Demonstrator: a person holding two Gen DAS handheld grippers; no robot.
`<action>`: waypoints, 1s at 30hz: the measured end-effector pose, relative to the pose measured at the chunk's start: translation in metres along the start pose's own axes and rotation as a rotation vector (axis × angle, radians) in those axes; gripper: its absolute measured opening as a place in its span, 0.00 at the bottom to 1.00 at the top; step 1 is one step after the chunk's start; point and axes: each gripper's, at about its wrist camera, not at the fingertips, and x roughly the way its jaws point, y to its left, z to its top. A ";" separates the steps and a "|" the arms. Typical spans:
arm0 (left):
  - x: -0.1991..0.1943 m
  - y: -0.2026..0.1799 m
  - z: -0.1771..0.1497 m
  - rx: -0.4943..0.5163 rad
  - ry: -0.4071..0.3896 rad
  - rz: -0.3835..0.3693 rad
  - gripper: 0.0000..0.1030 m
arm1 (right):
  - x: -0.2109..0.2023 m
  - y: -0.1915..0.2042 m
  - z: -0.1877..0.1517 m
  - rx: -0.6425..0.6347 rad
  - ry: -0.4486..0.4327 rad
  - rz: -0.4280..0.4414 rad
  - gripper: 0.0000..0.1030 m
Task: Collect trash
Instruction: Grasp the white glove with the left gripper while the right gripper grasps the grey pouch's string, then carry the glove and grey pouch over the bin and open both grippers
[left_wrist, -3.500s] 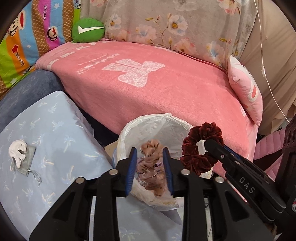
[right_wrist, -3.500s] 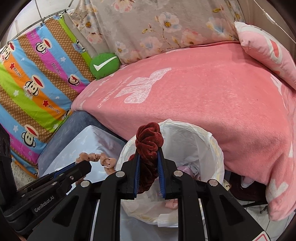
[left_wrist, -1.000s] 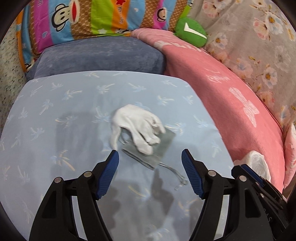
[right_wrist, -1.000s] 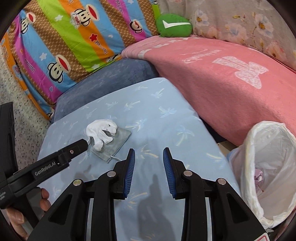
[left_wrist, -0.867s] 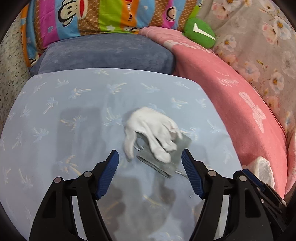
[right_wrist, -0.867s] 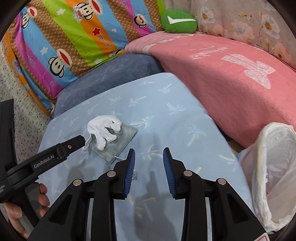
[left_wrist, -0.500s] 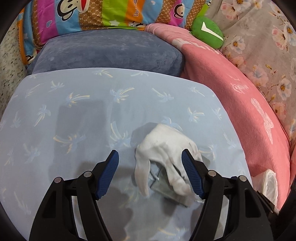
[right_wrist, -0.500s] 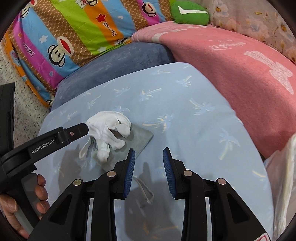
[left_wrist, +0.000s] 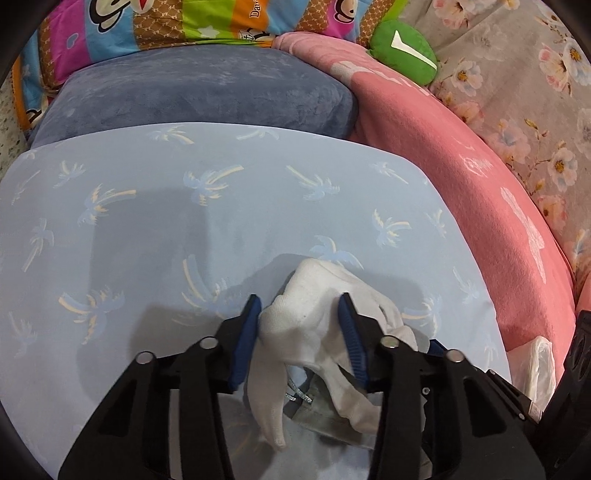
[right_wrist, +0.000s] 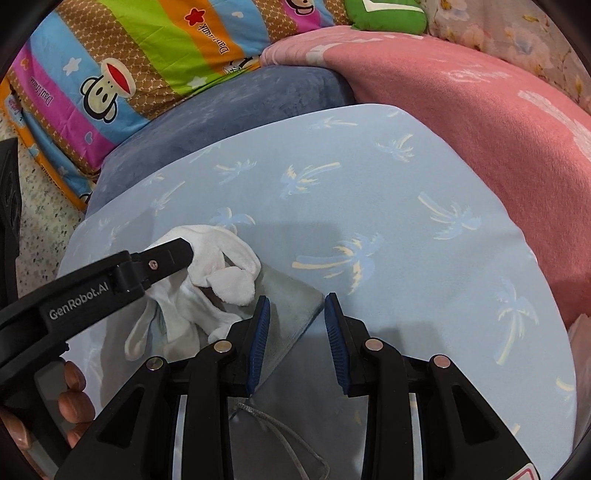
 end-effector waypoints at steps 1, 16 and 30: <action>0.000 0.000 -0.001 0.002 -0.001 -0.001 0.28 | 0.001 0.001 0.000 -0.009 -0.003 -0.007 0.25; -0.032 -0.012 -0.024 0.003 -0.006 -0.010 0.15 | -0.029 -0.007 -0.025 0.024 0.001 0.034 0.07; -0.082 -0.051 -0.049 0.056 -0.051 -0.032 0.15 | -0.112 -0.025 -0.042 0.060 -0.114 0.048 0.07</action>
